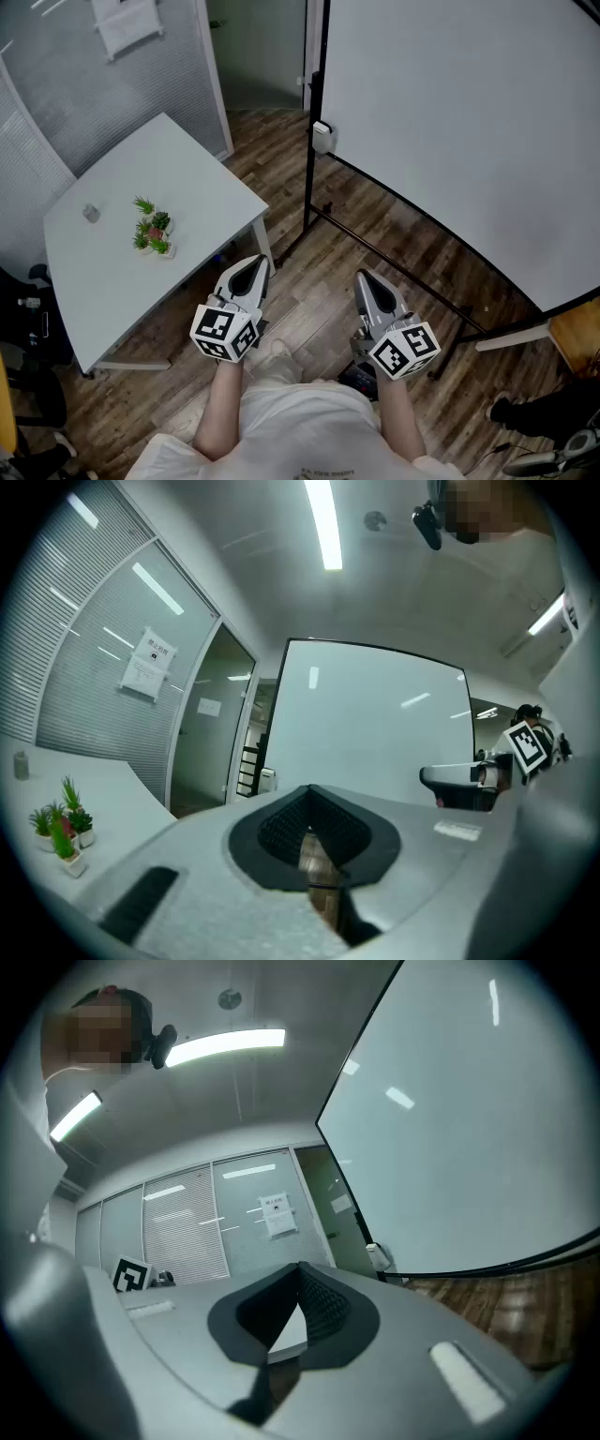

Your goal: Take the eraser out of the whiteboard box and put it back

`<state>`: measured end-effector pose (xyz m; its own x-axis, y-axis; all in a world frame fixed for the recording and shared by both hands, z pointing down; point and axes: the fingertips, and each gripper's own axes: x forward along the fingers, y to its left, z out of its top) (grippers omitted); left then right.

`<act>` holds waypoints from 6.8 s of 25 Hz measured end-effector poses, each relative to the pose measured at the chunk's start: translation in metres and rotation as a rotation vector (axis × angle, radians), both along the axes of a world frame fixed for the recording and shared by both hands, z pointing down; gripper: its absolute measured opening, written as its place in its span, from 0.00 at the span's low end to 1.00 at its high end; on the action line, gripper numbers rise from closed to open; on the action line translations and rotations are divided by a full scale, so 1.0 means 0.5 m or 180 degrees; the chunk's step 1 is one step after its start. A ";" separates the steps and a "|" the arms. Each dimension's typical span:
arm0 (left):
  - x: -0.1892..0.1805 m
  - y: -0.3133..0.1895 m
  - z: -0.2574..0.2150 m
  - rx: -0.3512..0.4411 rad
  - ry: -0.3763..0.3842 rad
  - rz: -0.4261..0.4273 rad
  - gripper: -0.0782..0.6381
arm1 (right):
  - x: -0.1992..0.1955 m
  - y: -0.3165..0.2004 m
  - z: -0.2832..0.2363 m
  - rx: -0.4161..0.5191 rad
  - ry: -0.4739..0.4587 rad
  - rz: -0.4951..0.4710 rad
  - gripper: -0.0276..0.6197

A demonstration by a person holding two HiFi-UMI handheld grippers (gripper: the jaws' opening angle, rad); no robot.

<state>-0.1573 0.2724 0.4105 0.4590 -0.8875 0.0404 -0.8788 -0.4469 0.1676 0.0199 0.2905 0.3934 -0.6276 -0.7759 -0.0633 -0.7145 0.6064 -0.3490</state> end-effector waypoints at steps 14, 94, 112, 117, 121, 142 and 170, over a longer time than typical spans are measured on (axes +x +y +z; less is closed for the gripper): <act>0.004 0.055 -0.025 0.0103 -0.0002 -0.0026 0.13 | -0.025 0.052 -0.011 0.0054 0.0038 -0.0004 0.06; 0.192 -0.908 0.106 -0.0176 -0.0478 0.0581 0.70 | 0.009 -0.817 0.092 -0.0253 0.0561 -0.0129 0.54; 0.194 -0.953 0.128 -0.0267 -0.0436 0.0623 0.67 | 0.015 -0.866 0.120 -0.0334 0.0641 -0.0222 0.53; 0.201 -0.970 0.131 -0.0267 -0.0456 0.0637 0.65 | 0.008 -0.875 0.120 -0.0338 0.0621 -0.0301 0.53; 0.207 -0.985 0.134 -0.0255 -0.0479 0.0632 0.63 | 0.013 -0.882 0.124 -0.0359 0.0612 -0.0305 0.52; 0.217 -1.013 0.152 -0.0126 -0.0575 0.0650 0.56 | 0.007 -0.904 0.144 -0.0376 0.0605 -0.0346 0.48; 0.227 -1.026 0.150 0.0060 -0.0696 0.0640 0.50 | 0.028 -0.923 0.151 -0.0410 0.0612 -0.0250 0.44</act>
<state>-0.0440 -0.2405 0.4855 0.6081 -0.7811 0.1419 -0.7865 -0.6170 -0.0259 0.0338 -0.1712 0.4689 -0.6772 -0.7183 0.1593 -0.7277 0.6219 -0.2892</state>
